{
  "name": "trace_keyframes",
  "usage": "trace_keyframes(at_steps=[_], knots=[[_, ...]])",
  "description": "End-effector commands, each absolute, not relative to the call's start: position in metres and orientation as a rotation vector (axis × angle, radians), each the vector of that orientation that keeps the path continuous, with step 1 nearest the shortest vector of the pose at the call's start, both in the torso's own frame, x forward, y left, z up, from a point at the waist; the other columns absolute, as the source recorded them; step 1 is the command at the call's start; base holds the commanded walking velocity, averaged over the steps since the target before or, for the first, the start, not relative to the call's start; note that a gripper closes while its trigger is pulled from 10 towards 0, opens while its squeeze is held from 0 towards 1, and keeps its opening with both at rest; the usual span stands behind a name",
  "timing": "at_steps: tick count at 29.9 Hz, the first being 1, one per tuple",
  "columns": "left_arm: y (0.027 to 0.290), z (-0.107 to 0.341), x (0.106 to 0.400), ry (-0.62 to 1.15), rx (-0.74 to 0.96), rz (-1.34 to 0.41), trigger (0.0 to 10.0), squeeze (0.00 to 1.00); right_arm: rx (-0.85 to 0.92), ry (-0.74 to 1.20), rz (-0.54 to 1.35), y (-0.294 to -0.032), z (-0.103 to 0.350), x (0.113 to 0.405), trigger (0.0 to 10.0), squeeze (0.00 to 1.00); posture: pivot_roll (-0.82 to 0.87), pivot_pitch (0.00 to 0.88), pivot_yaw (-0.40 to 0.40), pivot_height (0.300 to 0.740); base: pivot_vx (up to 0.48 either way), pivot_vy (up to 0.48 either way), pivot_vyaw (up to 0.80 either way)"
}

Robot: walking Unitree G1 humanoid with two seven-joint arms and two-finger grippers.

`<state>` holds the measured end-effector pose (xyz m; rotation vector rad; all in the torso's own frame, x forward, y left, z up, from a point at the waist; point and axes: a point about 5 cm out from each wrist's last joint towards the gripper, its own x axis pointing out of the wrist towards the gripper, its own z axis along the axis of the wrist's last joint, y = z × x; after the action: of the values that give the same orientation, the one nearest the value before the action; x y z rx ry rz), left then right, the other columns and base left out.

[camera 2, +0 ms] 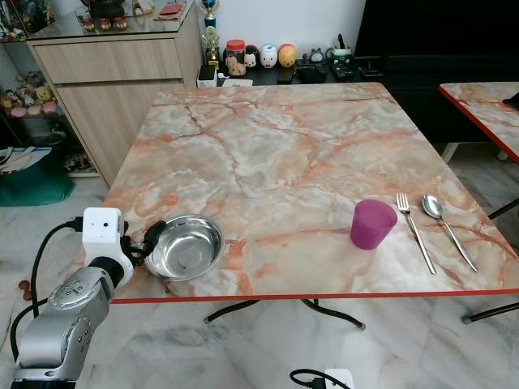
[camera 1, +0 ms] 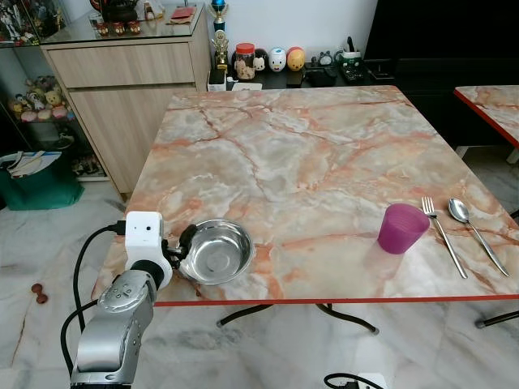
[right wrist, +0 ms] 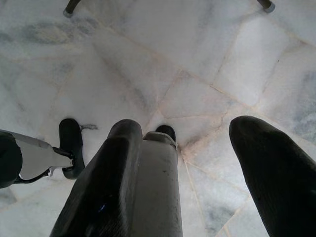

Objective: Setting the table

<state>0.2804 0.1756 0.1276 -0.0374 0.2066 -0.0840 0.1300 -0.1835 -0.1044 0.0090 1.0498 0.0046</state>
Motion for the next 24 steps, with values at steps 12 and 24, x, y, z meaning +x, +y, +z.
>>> trace_keyframes(at_steps=[12,24], knots=[[0.164,0.130,0.280,0.260,-0.066,-0.150,10.0,0.00,0.015,1.049,0.014,-0.182,-0.104,0.132,10.0,0.00,0.04,0.000,0.012,0.740,0.000,0.000,0.00],[0.172,0.120,0.281,0.293,-0.108,-0.053,10.0,0.00,0.019,1.047,0.014,-0.182,-0.104,0.133,10.0,0.00,0.03,0.000,0.014,0.740,0.000,0.000,0.00]])
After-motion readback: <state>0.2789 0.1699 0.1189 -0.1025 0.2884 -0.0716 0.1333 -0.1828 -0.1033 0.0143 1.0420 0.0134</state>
